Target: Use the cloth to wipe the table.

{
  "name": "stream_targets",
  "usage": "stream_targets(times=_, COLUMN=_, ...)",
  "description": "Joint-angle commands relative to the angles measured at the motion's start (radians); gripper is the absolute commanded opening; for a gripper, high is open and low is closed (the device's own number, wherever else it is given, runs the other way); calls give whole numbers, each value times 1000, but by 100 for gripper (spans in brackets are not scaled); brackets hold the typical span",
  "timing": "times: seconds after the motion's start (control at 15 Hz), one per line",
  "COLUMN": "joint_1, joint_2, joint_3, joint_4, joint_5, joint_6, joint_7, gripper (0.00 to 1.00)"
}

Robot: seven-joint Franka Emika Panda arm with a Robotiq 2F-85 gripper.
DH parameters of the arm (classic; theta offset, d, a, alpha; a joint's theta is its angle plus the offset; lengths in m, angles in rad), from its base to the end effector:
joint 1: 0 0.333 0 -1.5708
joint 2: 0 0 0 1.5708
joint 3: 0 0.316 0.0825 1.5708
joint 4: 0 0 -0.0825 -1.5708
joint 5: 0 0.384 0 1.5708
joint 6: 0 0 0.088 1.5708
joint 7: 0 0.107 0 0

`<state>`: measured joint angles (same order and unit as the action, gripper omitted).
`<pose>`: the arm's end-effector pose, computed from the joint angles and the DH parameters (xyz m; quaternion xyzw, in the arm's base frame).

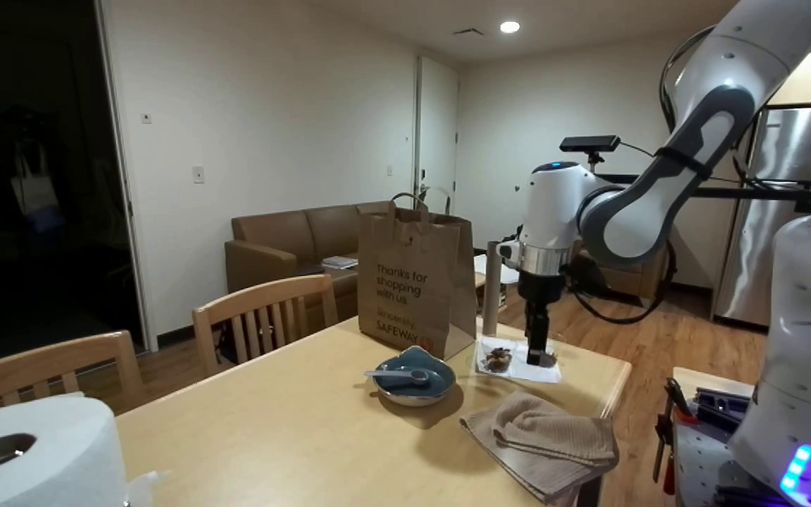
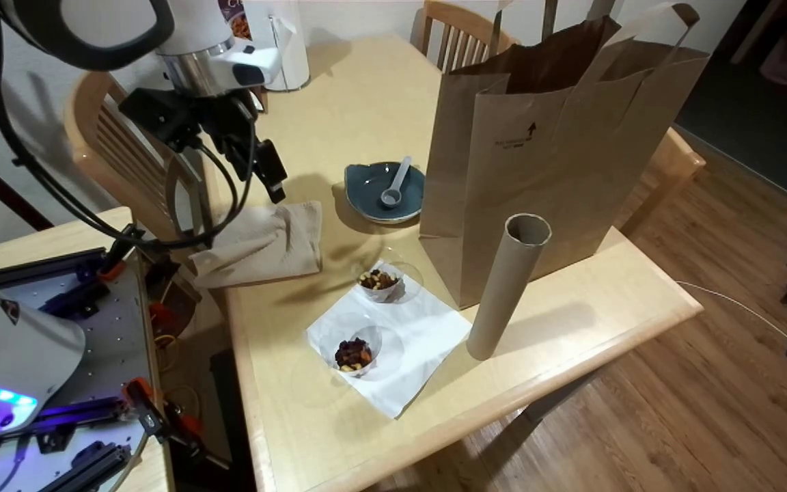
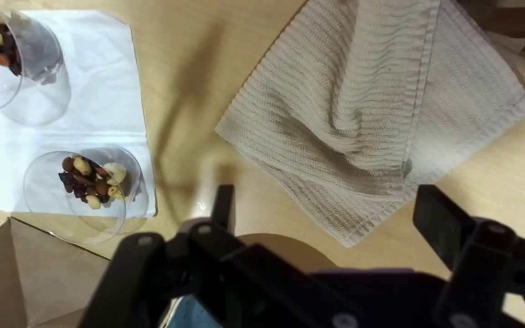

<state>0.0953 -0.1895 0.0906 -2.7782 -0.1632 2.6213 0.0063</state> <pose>0.3775 0.0731 0.2708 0.9860 0.1585 0.0200 0.0484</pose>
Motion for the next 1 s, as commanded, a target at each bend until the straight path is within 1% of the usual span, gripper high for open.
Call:
stream_targets(times=0.0, joint_1=-6, joint_2=8, joint_3=2, joint_4=1, joint_5=3, joint_6=10, joint_7=-15, gripper=100)
stream_targets(times=0.13, joint_1=-6, joint_2=20, joint_3=-2, joint_4=1, joint_5=3, joint_6=17, joint_7=-25, gripper=100)
stream_targets(times=0.2, joint_1=-27, joint_2=21, joint_3=7, joint_4=1, joint_5=-66, joint_6=47, joint_7=-2, gripper=100)
stream_targets(times=0.27, joint_1=-38, joint_2=31, joint_3=8, joint_4=2, joint_5=-119, joint_6=108, joint_7=-9, gripper=100)
stream_targets(times=0.33, joint_1=-42, joint_2=35, joint_3=5, joint_4=3, joint_5=-159, joint_6=141, joint_7=-37, gripper=100)
stream_targets(times=0.4, joint_1=-49, joint_2=34, joint_3=4, joint_4=3, joint_5=-188, joint_6=163, joint_7=-32, gripper=100)
stream_targets(times=0.47, joint_1=-62, joint_2=29, joint_3=10, joint_4=3, joint_5=-226, joint_6=159, joint_7=-6, gripper=100)
stream_targets(times=0.6, joint_1=-49, joint_2=28, joint_3=3, joint_4=3, joint_5=-192, joint_6=124, joint_7=-24, gripper=100)
stream_targets(times=0.67, joint_1=-49, joint_2=20, joint_3=8, joint_4=3, joint_5=-178, joint_6=88, joint_7=5, gripper=100)
stream_targets(times=0.73, joint_1=-13, joint_2=24, joint_3=-3, joint_4=5, joint_5=-78, joint_6=40, joint_7=-27, gripper=100)
stream_targets(times=0.8, joint_1=19, joint_2=36, joint_3=-20, joint_4=6, joint_5=21, joint_6=14, joint_7=-96, gripper=100)
stream_targets(times=0.87, joint_1=91, joint_2=44, joint_3=-80, joint_4=11, joint_5=114, joint_6=-33, joint_7=-176, gripper=100)
stream_targets(times=0.93, joint_1=98, joint_2=29, joint_3=-76, joint_4=19, joint_5=196, joint_6=-97, joint_7=-238, gripper=100)
